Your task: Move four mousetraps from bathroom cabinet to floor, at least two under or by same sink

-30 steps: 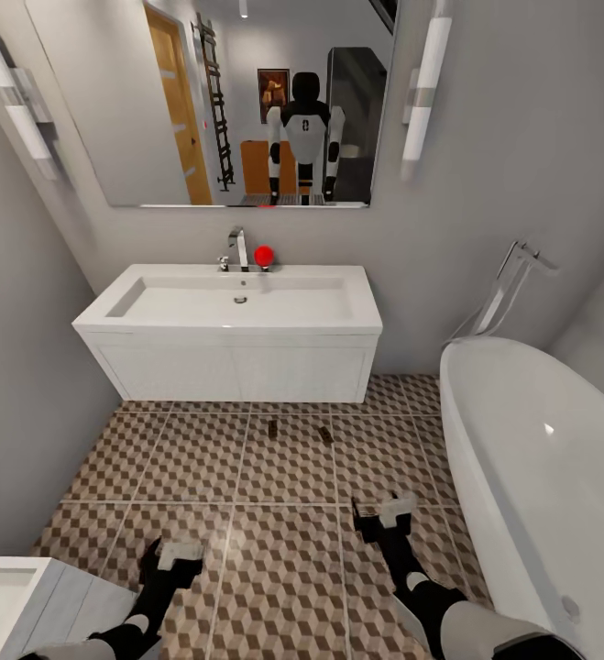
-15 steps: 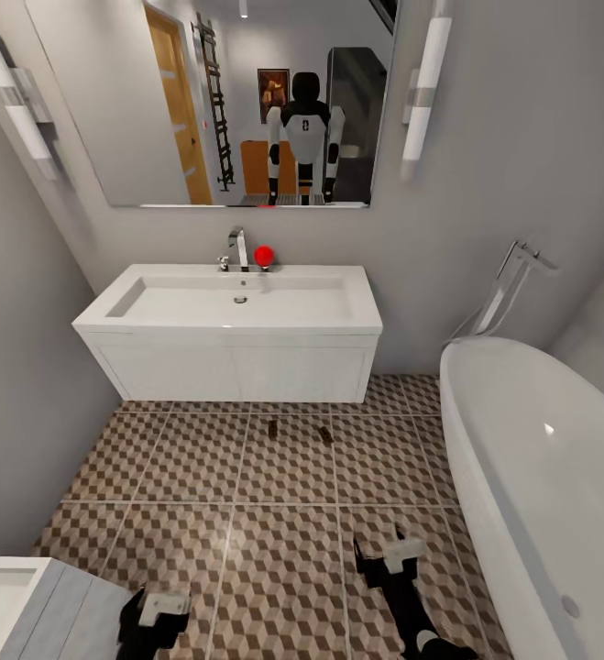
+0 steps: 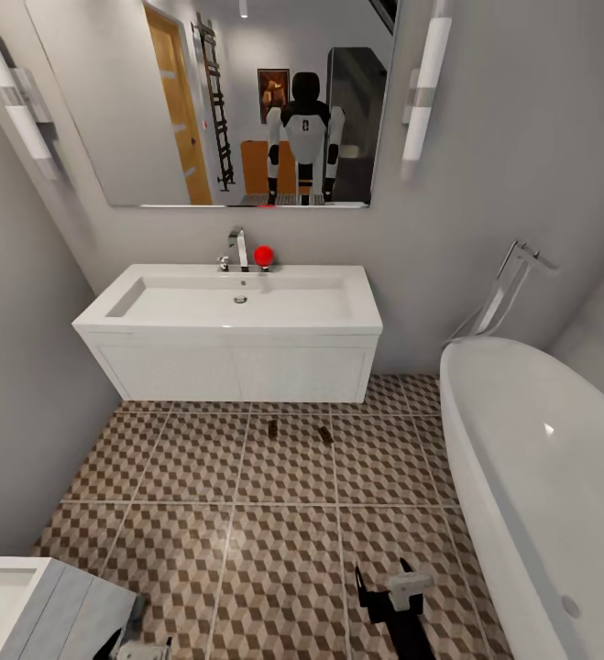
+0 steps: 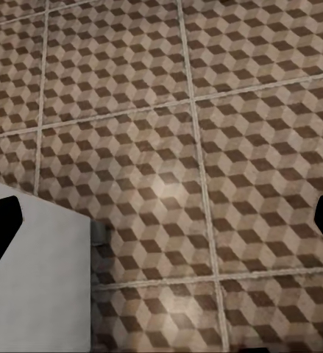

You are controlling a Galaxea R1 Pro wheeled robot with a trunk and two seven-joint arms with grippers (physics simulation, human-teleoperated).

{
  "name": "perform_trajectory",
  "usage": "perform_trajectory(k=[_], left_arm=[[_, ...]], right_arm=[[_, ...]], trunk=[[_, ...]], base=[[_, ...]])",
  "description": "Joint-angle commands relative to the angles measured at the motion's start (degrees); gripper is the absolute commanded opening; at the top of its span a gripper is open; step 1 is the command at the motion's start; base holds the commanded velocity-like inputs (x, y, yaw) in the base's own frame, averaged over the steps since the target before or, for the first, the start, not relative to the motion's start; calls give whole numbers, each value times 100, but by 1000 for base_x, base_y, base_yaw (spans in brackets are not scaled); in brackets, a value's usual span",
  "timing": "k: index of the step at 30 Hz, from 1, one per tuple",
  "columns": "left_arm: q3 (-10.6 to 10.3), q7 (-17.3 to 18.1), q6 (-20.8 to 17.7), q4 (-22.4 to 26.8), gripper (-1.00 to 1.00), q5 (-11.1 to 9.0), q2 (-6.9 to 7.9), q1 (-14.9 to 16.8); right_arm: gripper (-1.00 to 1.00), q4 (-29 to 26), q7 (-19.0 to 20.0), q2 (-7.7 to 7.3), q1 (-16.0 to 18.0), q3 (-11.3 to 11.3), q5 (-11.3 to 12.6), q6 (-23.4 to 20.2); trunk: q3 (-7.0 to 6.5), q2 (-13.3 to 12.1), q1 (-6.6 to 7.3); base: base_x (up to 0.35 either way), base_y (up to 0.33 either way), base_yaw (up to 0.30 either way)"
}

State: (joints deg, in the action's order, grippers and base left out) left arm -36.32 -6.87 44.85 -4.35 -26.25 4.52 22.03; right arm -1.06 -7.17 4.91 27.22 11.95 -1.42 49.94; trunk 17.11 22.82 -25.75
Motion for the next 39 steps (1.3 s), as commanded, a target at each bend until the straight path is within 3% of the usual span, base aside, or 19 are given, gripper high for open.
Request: perform_trajectory(k=[1, 39], left_arm=[[-51, -36, 38, -14, 100, -2, 9, -9], [-41, -20, 50, -10, 100, -64, -47, -76]], right_arm=[[100, 7, -61, 1, -8, 44, -16, 15], [100, 1, -92, -7, -59, 36, -7, -11]], trunk=[[9, 10, -3], [9, 10, -3]], base=[[0, 0, 0], [0, 0, 0]])
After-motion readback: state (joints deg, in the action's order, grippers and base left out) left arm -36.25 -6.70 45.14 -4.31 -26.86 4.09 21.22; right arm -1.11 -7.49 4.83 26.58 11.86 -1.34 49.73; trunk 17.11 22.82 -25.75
